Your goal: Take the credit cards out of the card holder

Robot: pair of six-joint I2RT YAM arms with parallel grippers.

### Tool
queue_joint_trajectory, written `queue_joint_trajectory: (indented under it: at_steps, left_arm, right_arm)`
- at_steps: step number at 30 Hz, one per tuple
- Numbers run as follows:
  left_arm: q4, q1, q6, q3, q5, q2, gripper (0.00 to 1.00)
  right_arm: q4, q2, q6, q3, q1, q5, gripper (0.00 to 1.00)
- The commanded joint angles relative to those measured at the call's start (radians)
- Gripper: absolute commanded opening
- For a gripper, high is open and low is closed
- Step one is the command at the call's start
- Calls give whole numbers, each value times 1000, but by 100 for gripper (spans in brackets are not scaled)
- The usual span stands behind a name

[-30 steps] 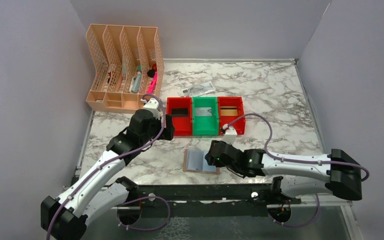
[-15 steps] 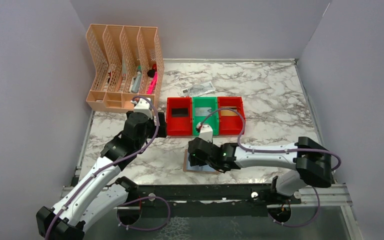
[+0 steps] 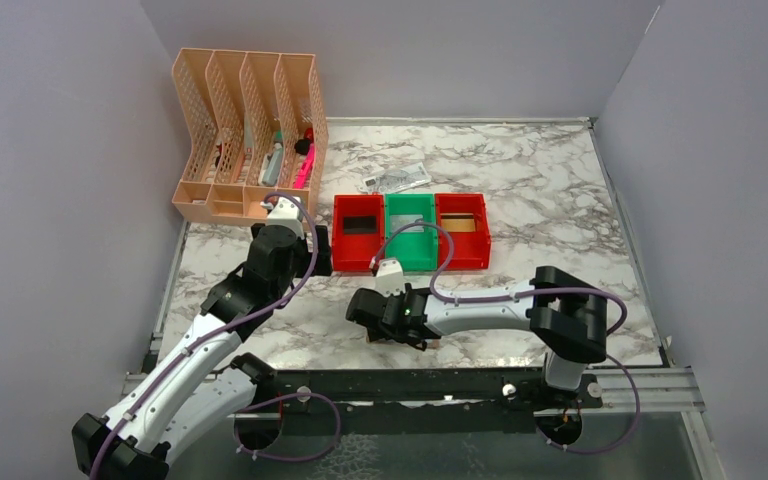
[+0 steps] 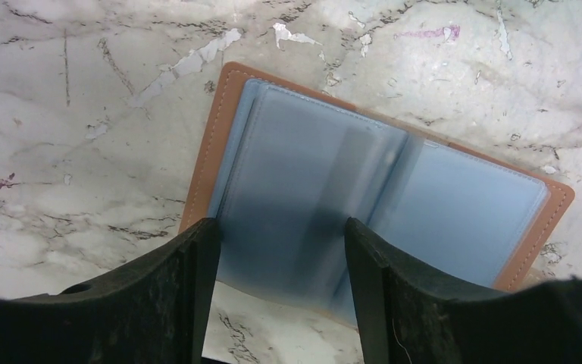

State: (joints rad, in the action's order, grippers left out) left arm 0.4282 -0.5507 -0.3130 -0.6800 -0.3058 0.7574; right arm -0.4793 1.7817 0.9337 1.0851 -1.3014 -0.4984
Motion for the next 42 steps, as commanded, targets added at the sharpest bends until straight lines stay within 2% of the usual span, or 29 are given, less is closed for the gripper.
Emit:
queue_joint_trajectory:
  at_steps: [1,3,8,17,21,25,32,36,42]
  left_arm:
    - [2,5,-1,-3,-26,-3,98]
    - [2,5,-2,-4,-24,0,98]
    - [2,5,-3,-3,-15,4,98]
    - [1,5,-13,0,22,24,98]
    - [-29,5,-26,5,136,44,99]
    - [-104,5,-59,19,352,82,98]
    - [-233,-3,-126,19,683,222,89]
    - [-273,-45,-138,9,741,305,86]
    - [-375,-179,-186,-5,706,410,83]
  right_arm:
    - [-89,48,44,15,-6,-49,63]
    - [-103,56,60,11,-6,-56,59]
    - [-101,38,78,-13,-6,-62,41]
    - [-18,-74,63,-76,-4,-86,24]
    - [112,-176,49,-165,13,-50,24]
    - [250,-288,76,-297,44,-2,24]
    - [324,-431,160,-472,95,53,29]
    - [296,-462,207,-509,103,44,35]
    - [247,-533,272,-562,103,13,37]
